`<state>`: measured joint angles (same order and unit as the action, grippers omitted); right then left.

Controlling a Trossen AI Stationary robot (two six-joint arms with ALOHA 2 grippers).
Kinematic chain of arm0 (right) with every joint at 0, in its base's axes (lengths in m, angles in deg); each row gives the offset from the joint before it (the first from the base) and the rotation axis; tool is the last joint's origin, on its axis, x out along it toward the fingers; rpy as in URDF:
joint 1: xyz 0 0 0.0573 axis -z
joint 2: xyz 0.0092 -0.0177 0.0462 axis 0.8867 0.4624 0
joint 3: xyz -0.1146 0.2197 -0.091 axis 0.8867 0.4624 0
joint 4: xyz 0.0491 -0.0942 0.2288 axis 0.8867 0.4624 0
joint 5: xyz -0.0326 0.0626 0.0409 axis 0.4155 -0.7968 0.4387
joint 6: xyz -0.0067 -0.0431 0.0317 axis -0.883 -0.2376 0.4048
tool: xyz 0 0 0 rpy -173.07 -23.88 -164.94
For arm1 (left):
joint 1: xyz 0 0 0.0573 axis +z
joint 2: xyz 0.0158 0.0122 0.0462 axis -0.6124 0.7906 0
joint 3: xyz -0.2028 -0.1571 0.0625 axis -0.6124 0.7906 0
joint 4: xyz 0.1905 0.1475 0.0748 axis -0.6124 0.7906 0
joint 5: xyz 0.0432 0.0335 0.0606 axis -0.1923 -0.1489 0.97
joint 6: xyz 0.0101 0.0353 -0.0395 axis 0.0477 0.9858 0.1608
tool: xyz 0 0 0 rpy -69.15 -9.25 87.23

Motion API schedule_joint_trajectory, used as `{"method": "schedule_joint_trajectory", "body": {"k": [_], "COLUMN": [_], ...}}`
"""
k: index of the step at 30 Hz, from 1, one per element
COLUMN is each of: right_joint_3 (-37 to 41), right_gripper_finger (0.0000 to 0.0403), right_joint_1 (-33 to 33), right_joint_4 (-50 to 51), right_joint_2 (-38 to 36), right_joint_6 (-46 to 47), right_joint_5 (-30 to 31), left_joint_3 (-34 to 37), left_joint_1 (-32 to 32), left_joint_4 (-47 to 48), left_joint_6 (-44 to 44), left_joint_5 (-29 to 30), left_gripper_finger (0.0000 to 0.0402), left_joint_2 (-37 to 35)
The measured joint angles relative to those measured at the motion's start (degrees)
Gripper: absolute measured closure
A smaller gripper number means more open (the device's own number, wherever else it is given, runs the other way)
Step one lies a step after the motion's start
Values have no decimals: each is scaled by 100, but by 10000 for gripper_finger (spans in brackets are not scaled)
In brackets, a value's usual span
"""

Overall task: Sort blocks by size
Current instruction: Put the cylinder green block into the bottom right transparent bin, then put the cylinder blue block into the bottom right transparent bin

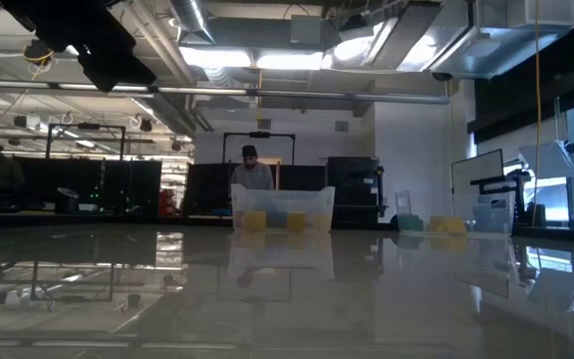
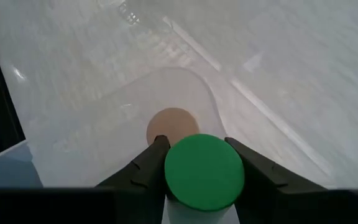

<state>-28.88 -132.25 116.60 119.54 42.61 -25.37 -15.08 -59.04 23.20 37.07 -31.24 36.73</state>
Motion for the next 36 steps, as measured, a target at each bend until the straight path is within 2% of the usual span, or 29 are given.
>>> {"method": "schedule_joint_trajectory", "body": {"k": [6, 10, 14, 21, 26, 30, 33, 36], "right_joint_3": [12, 13, 17, -300, -858, -1295, -1576, -1774], "right_gripper_finger": [229, 195, 178, 176, 176, 176, 176, 176], "right_joint_1": [2, 5, 6, 10, 10, 120, 349, 718], "right_joint_4": [122, 111, 142, 709, 1495, 1972, 2091, 1913], "right_joint_2": [10, 11, 23, 37, 31, 27, 24, 21], "right_joint_6": [441, 439, 414, 413, 412, 396, 67, -671], "right_joint_5": [22, 16, -146, -327, -122, 262, 480, 677], "left_joint_3": [0, 0, 0, 0, 0, 0, 0, 0], "left_joint_1": [-1, -2, 0, -2, 0, 0, -1, 0], "left_joint_4": [2, 2, 2, 2, 2, 4, 4, 4], "left_joint_6": [2, 5, 17, 17, -55, -73, -62, -54], "left_joint_5": [-1, -2, -2, -2, -2, -2, -2, -2], "left_gripper_finger": [160, 160, 160, 160, 160, 160, 160, 160], "left_joint_2": [0, 0, 0, 0, 0, -2, -2, -2]}}
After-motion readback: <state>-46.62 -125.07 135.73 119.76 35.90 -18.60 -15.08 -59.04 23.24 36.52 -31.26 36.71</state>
